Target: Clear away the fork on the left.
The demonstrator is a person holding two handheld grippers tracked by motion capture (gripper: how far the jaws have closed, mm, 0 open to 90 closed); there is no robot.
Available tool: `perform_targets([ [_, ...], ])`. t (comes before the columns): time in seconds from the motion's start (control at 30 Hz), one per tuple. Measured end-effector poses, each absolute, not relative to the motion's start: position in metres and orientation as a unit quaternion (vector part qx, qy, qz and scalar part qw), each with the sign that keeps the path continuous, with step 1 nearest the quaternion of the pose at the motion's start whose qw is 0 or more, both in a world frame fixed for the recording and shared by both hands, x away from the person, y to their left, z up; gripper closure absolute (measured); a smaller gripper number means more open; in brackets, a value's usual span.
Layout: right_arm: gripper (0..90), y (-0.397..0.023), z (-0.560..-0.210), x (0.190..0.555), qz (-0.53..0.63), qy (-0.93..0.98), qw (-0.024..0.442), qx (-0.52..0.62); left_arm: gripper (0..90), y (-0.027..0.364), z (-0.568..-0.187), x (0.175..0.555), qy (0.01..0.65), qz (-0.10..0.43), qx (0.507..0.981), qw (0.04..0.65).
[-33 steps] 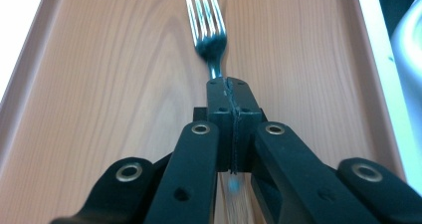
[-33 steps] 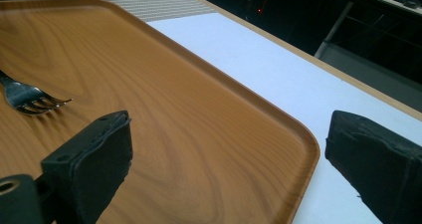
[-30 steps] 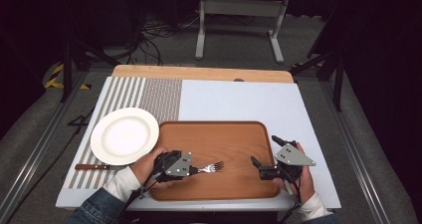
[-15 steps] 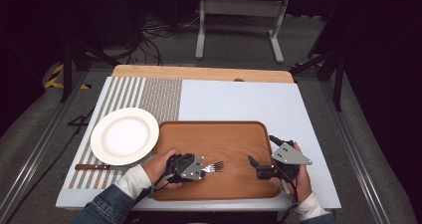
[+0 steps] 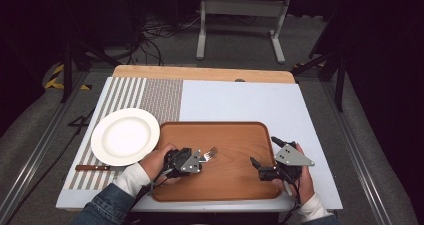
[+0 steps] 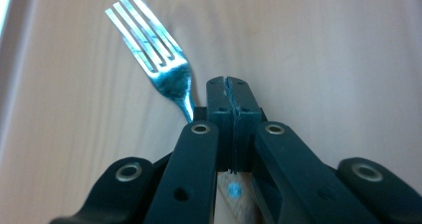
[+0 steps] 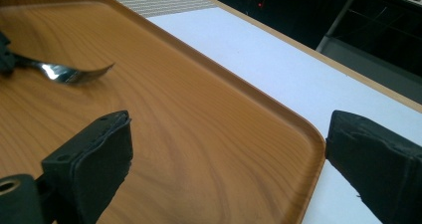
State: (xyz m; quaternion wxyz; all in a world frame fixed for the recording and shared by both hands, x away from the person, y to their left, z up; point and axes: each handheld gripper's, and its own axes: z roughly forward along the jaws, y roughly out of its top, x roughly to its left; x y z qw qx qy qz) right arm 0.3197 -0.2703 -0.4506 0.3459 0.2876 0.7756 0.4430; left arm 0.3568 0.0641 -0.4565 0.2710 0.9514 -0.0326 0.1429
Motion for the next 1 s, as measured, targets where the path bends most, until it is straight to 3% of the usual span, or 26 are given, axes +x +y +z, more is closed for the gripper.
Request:
perform_targets([
  [1.0,5.7,-0.274,-0.45,0.317,0.446,0.775,0.346,0.284,89.5,0.135,-0.459,0.36,0.09,0.149,0.947,0.269],
])
